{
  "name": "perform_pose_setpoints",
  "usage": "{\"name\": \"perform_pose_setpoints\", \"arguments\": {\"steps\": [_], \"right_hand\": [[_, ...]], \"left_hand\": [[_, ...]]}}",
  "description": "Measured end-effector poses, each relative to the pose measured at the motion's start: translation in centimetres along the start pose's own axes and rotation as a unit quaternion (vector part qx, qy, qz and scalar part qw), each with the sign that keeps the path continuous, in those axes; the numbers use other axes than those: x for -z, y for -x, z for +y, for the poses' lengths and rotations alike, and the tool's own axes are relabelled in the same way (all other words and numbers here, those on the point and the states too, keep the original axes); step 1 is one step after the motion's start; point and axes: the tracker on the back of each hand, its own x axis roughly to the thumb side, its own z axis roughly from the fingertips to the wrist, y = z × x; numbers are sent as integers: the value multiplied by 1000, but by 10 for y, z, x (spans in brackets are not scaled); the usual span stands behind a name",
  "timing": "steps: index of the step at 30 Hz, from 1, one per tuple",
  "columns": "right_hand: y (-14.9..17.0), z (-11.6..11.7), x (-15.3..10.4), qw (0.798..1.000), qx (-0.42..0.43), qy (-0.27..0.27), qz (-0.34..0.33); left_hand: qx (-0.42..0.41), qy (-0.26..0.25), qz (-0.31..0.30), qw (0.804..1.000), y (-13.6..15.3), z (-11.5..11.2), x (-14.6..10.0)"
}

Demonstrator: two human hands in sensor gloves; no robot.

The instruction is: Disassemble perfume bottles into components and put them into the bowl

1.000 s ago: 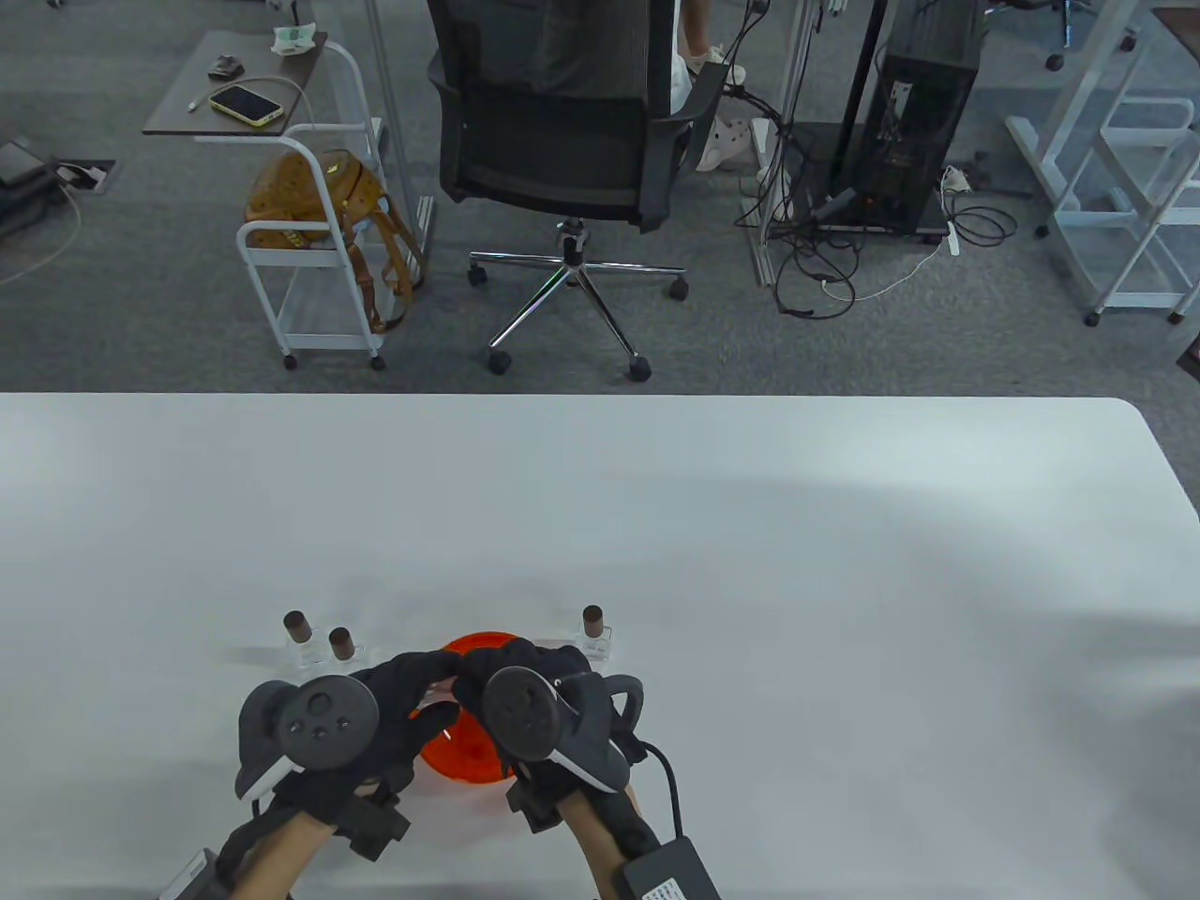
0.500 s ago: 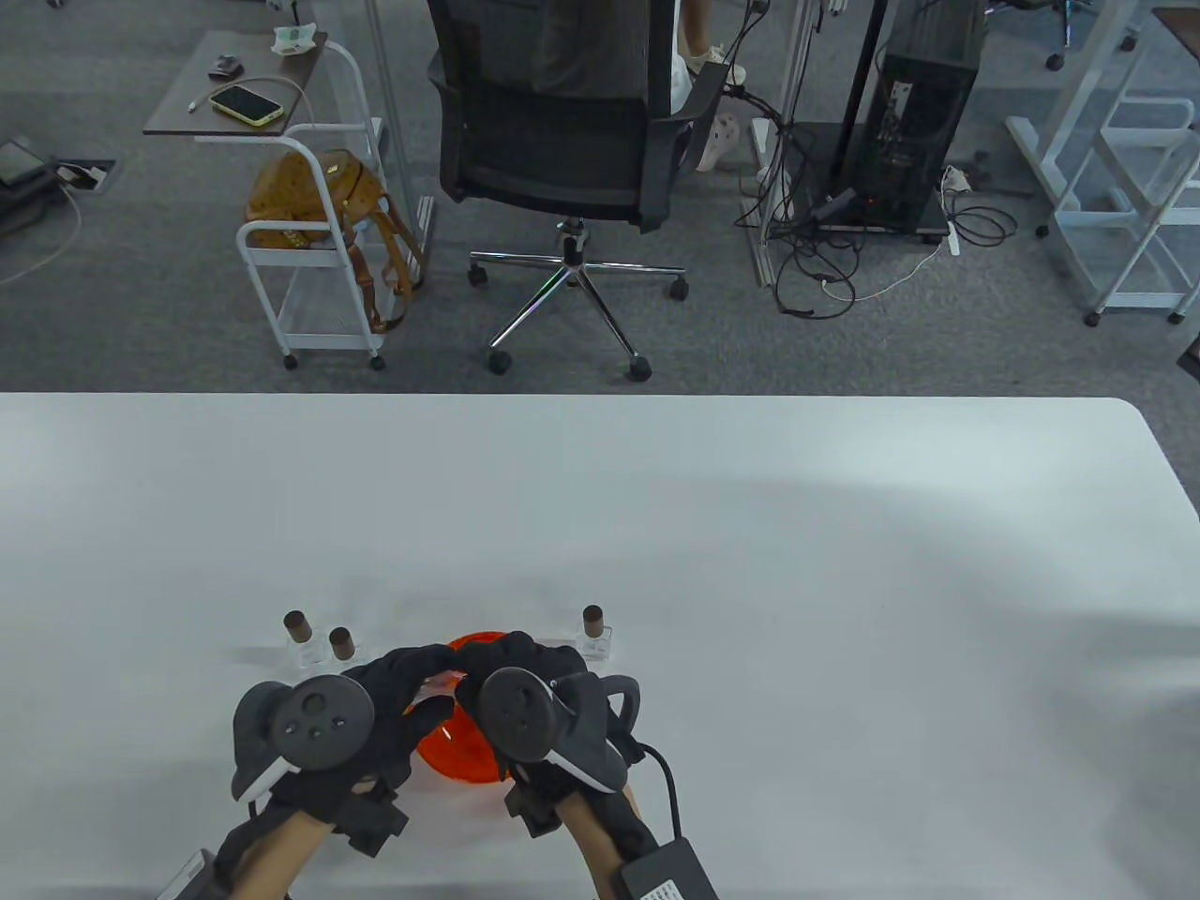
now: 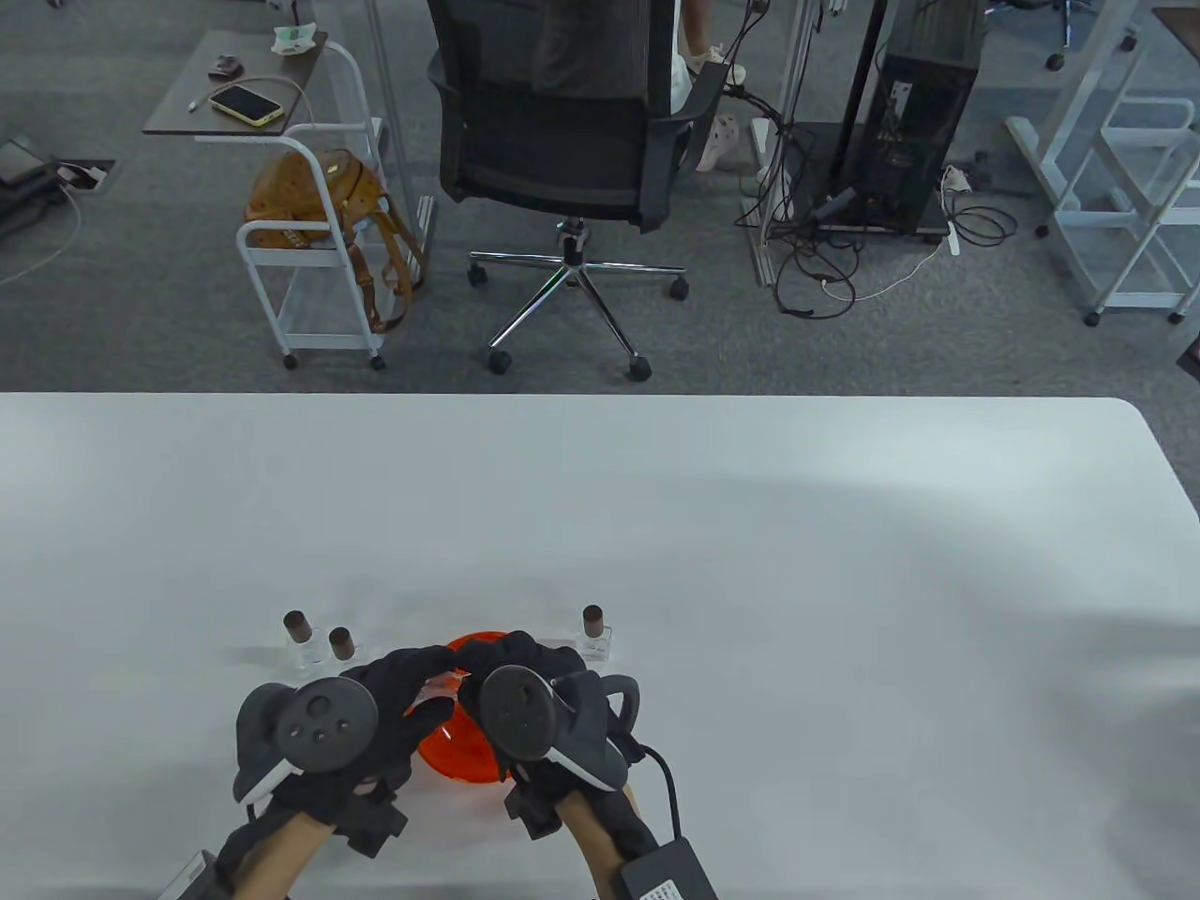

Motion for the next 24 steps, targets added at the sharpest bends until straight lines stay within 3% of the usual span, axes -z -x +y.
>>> {"name": "perform_pose_setpoints", "arguments": {"steps": [2, 7, 10, 15, 19, 24], "right_hand": [[0, -1, 0, 1000, -13, 16, -3], [2, -2, 2, 1000, 10, -17, 3], [2, -3, 1, 1000, 0, 10, 3], [2, -1, 1, 1000, 9, -21, 1], [1, -3, 1, 1000, -6, 3, -3], [3, -1, 2, 1000, 5, -28, -3]], "left_hand": [[-2, 9, -6, 1000, 0, -1, 0], [9, 2, -3, 1000, -3, -1, 0], [-4, 4, -3, 1000, -1, -1, 0], [22, 4, 0, 1000, -3, -2, -1], [0, 9, -3, 1000, -1, -2, 0], [18, 6, 2, 1000, -2, -3, 0]]}}
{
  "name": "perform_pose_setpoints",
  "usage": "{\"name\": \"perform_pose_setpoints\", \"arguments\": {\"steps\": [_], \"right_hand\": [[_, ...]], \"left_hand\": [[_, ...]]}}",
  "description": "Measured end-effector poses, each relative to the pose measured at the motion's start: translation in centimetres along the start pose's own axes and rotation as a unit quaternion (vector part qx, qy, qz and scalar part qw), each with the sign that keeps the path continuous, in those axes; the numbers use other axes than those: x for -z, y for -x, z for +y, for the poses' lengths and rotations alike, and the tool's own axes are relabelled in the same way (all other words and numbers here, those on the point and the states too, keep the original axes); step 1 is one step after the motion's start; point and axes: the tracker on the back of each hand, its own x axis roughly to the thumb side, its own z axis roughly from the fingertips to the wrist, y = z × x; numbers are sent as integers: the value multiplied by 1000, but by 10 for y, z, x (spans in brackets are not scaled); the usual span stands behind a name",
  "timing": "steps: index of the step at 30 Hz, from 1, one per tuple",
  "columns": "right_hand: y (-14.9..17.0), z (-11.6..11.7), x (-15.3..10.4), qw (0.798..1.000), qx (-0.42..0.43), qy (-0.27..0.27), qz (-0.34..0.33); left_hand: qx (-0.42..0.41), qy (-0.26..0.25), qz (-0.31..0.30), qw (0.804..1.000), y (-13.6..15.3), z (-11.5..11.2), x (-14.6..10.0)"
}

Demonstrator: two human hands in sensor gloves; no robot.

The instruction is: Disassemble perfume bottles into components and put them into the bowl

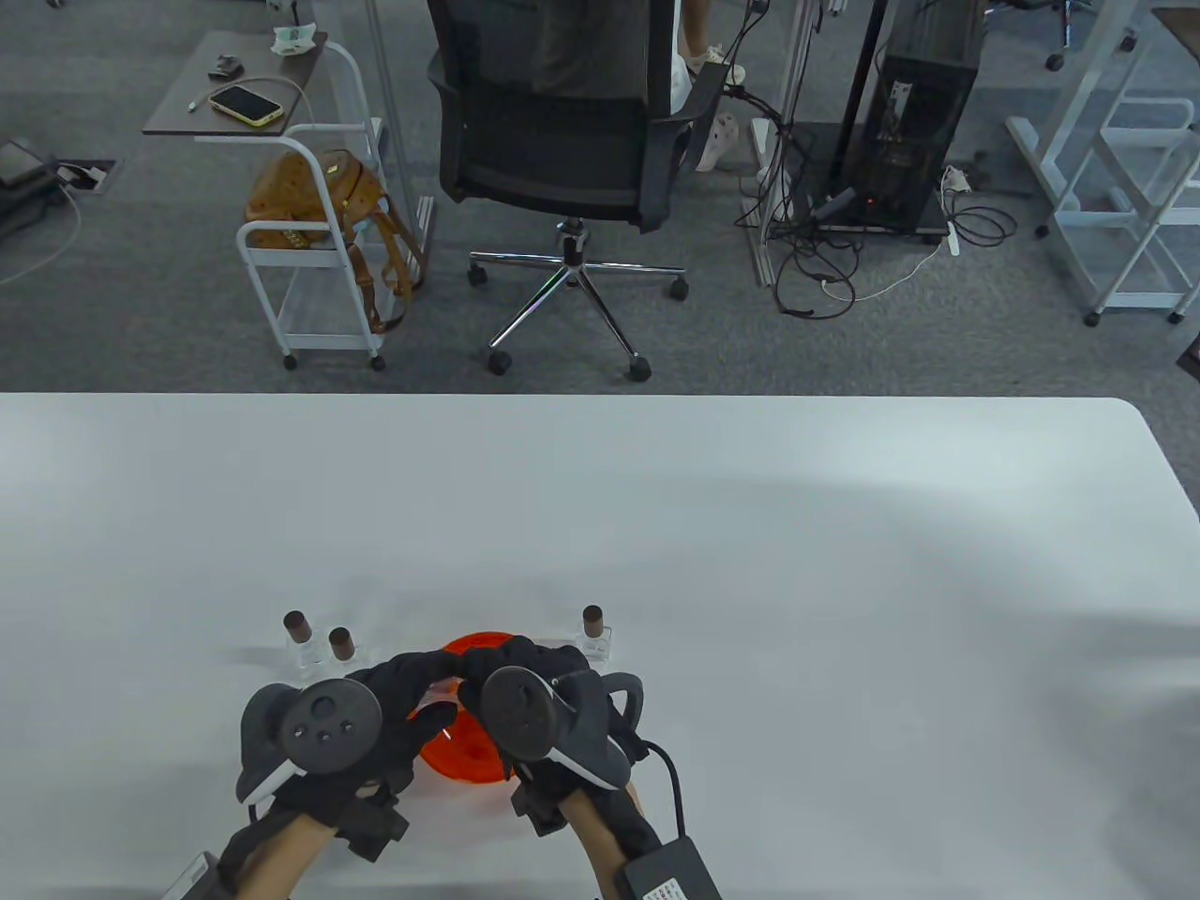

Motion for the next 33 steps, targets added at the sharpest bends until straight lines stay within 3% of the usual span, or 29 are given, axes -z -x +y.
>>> {"name": "perform_pose_setpoints", "arguments": {"steps": [5, 9, 13, 18, 22, 26, 33], "right_hand": [[0, -2, -1, 1000, -11, 23, 1], [0, 0, 0, 1000, 9, 0, 5], [-1, -1, -1, 999, -19, 25, -2], [3, 1, 1, 1000, 11, -9, 8], [2, -1, 0, 1000, -4, 17, 7], [1, -1, 0, 1000, 7, -7, 3], [16, -27, -1, 997, -5, 77, 19]], "left_hand": [[-11, 8, -6, 1000, -1, -1, -1], [0, -2, -2, 1000, -1, 0, 0], [-6, 5, -6, 1000, -1, 0, -1], [3, 0, -2, 1000, -1, -1, 0], [-5, 11, -4, 1000, -1, -1, 0], [1, 3, 4, 1000, 0, 0, 1], [10, -26, 72, 997, 15, 11, 0]]}}
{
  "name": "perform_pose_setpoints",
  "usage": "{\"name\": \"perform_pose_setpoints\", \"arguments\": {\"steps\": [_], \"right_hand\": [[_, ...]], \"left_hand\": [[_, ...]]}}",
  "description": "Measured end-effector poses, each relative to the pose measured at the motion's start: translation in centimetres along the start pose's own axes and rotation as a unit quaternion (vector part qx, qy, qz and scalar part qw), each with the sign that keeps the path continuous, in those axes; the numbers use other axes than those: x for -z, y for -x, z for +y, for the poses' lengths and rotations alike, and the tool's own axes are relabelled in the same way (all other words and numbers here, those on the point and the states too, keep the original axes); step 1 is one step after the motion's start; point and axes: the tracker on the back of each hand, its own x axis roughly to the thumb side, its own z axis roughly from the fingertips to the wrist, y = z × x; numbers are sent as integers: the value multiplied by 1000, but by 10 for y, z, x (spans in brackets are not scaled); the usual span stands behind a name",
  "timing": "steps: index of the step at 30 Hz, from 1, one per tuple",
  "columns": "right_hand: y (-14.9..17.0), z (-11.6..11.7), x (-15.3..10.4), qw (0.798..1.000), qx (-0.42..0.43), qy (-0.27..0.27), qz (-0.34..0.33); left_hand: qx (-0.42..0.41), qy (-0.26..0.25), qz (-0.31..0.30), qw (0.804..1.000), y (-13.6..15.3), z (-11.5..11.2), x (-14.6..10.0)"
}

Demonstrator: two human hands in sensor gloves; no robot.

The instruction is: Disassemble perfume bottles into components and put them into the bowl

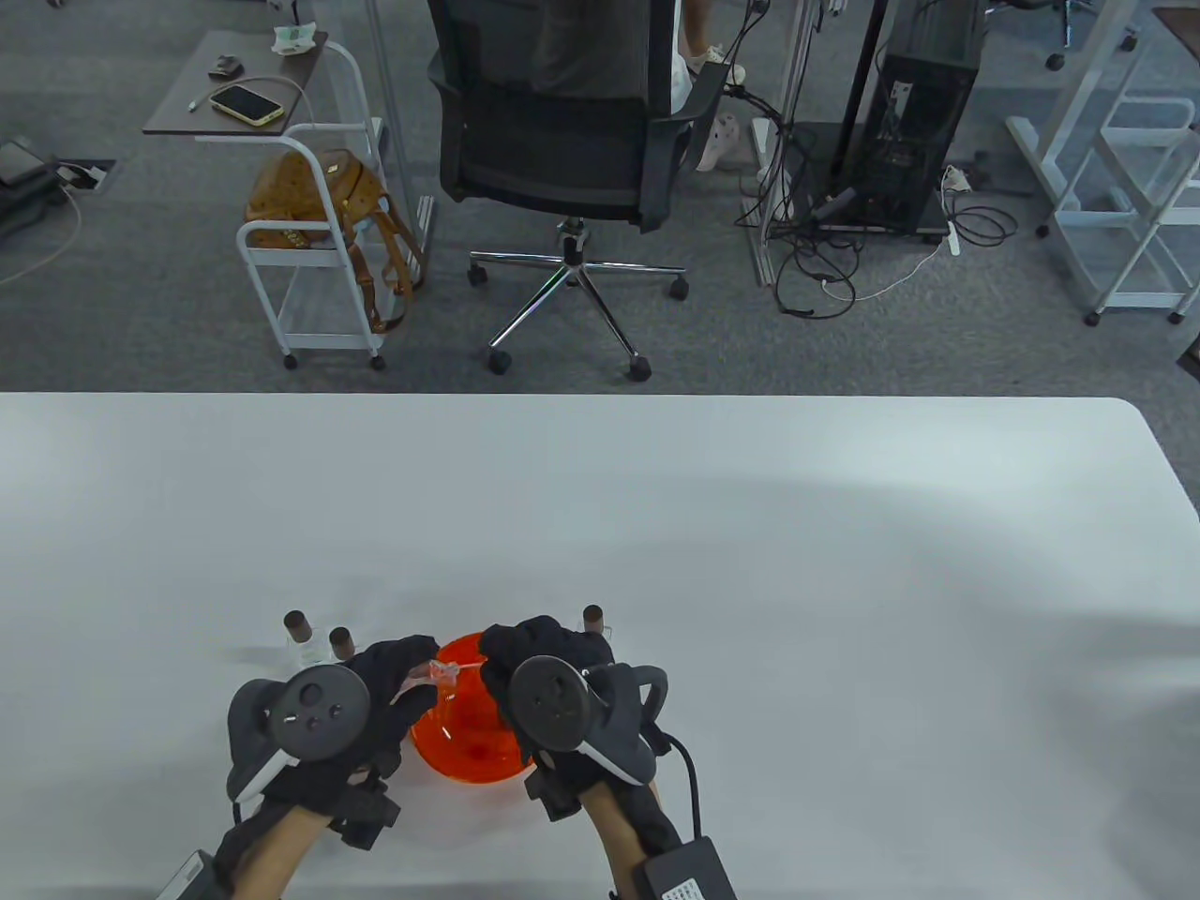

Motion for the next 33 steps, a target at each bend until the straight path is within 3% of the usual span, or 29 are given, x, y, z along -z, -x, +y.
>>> {"name": "perform_pose_setpoints", "arguments": {"steps": [2, 6, 9, 13, 16, 22, 27, 33], "right_hand": [[2, 6, 0, 999, -31, 2, 13], [-5, 45, -1, 974, -219, -59, -14], [-8, 68, 1, 956, -274, -97, -29], [-8, 81, 1, 941, -316, -114, -40], [-8, 76, 2, 945, -308, -107, -38], [5, 37, 5, 974, -221, -55, 11], [22, 18, 4, 980, -189, -41, 43], [27, 13, 6, 982, -179, -41, 49]], "left_hand": [[0, -3, 12, 1000, 3, 2, 0], [10, 3, 23, 1000, 5, 0, 2], [20, 20, 15, 999, 3, -5, 2], [49, 33, 4, 998, -3, -10, 3], [71, 38, 0, 997, -7, -14, 3], [150, 56, -9, 987, -26, -28, 7], [252, 86, -19, 964, -48, -49, 14], [333, 144, -31, 931, -57, -74, 17]]}}
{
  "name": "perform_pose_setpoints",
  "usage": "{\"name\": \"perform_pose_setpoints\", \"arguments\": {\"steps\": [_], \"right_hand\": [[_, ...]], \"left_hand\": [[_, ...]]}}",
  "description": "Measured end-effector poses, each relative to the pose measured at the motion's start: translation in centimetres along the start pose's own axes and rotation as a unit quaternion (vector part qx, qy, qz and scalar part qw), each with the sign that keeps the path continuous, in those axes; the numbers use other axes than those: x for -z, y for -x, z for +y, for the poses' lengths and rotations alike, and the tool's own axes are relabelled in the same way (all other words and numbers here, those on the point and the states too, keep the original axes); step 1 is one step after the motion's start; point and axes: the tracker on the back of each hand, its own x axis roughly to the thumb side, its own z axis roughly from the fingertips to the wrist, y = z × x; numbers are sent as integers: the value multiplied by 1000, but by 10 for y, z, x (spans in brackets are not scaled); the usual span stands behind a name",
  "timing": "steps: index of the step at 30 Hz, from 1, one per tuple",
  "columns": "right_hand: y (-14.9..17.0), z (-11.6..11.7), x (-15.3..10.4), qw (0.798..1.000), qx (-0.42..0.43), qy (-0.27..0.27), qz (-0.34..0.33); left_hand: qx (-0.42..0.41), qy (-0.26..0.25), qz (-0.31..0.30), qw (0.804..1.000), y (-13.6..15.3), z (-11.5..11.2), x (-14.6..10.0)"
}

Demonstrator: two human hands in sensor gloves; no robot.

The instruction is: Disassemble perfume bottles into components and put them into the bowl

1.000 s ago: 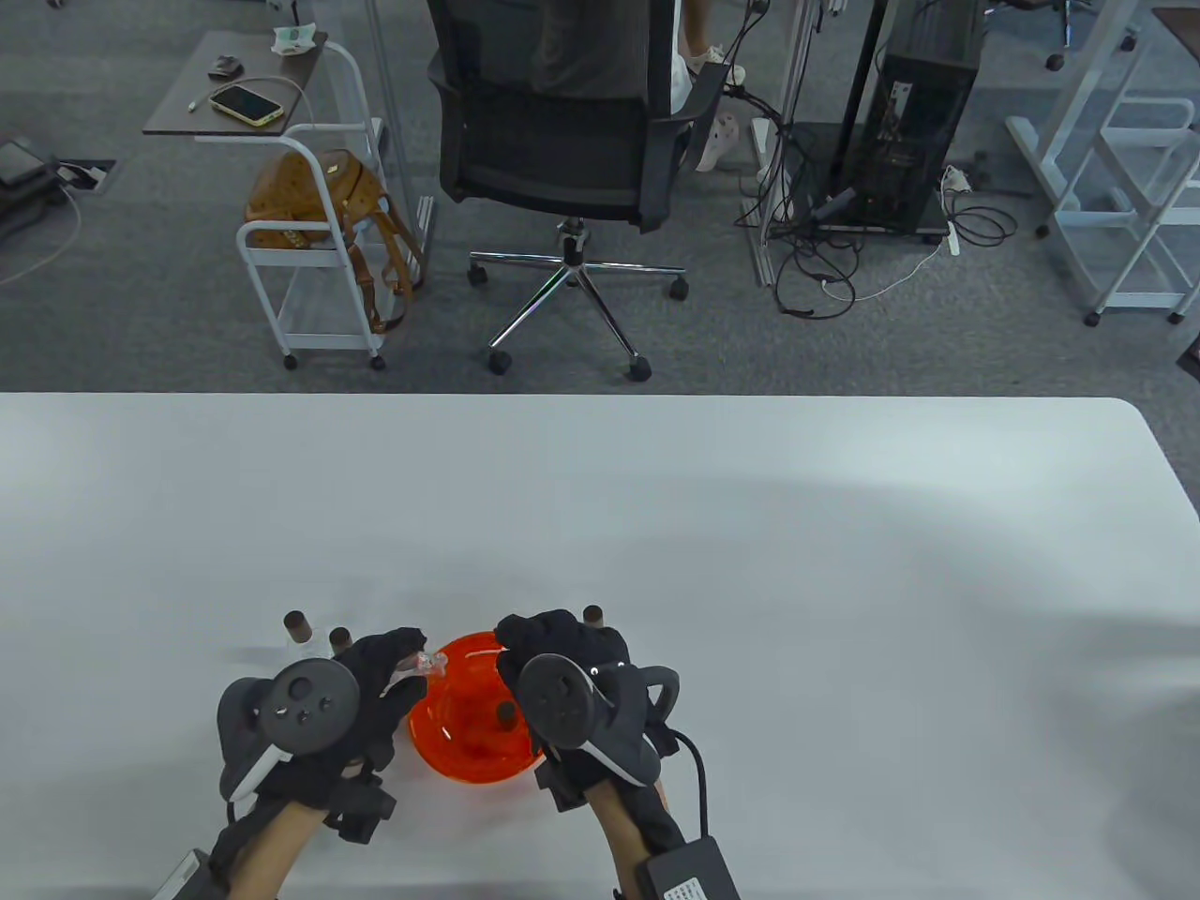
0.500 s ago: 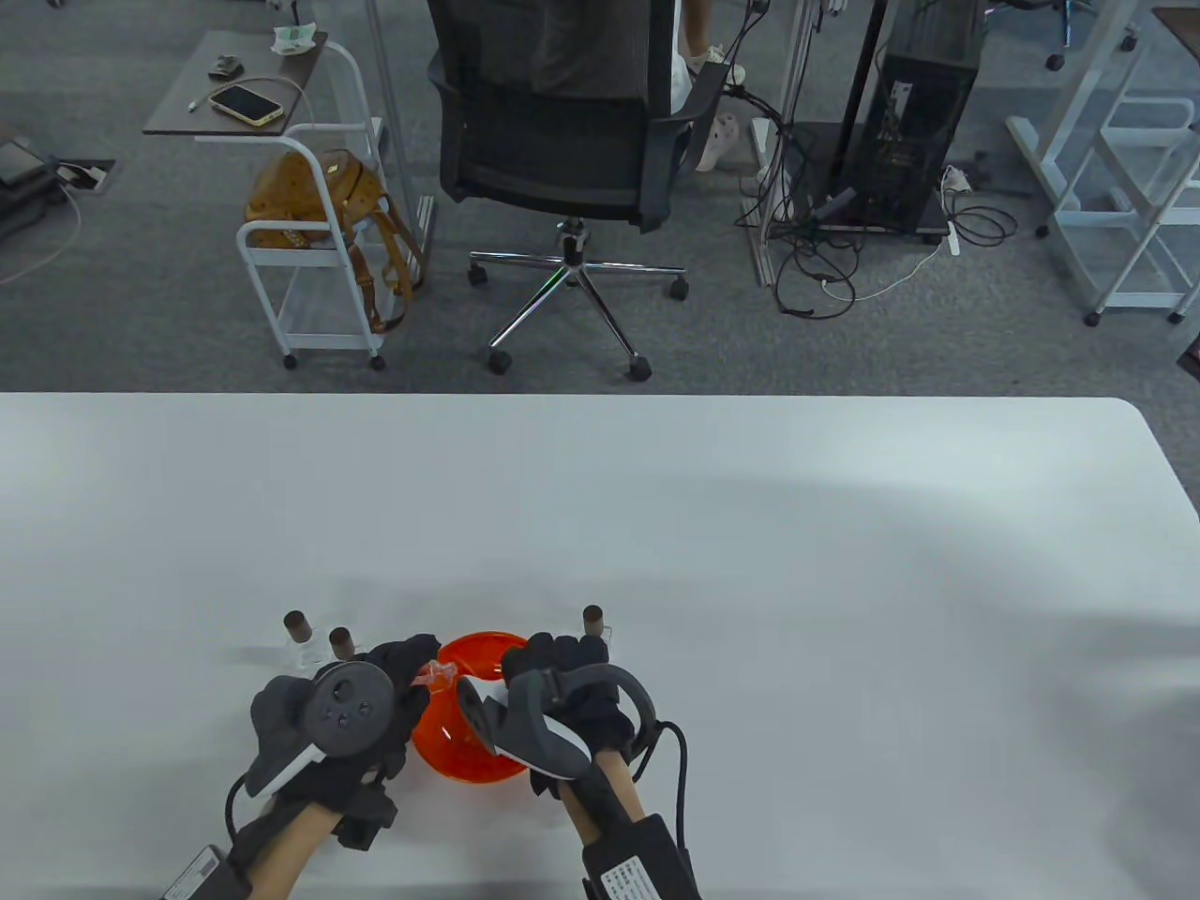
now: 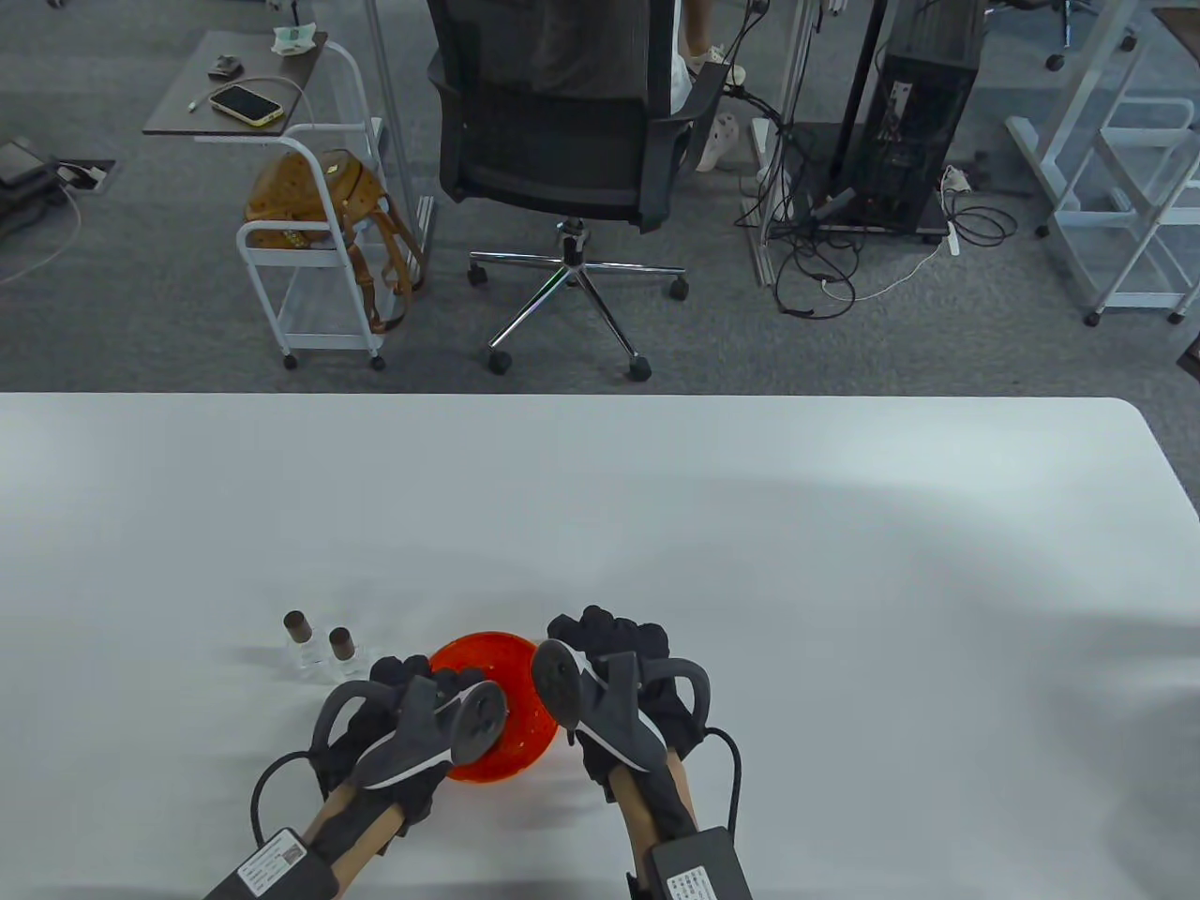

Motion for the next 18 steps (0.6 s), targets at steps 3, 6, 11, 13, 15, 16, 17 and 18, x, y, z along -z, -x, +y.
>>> {"name": "perform_pose_setpoints", "arguments": {"steps": [3, 6, 11, 13, 15, 16, 17, 18], "right_hand": [[-2, 1, 0, 1000, 2, -2, -5], [-3, 1, 0, 1000, 1, -5, -8], [-2, 0, -1, 1000, 0, -11, -8], [-2, -2, -1, 1000, 2, -12, -8], [-1, -3, -1, 1000, 6, -10, -7], [-1, -4, -1, 1000, 7, -9, -7], [0, -4, -1, 1000, 8, -9, -7], [0, -5, -2, 1000, 9, -8, -7]], "left_hand": [[-2, -1, -6, 1000, -1, -1, 0], [-17, -6, -10, 1000, 1, 0, -1], [-64, -17, -4, 998, 14, 9, -8], [-114, -55, 23, 992, 36, 24, -15], [-160, -97, 59, 981, 66, 38, -18], [-183, -115, 84, 973, 87, 44, -19], [-204, -131, 113, 964, 109, 47, -20], [-215, -138, 133, 957, 125, 46, -21]]}}
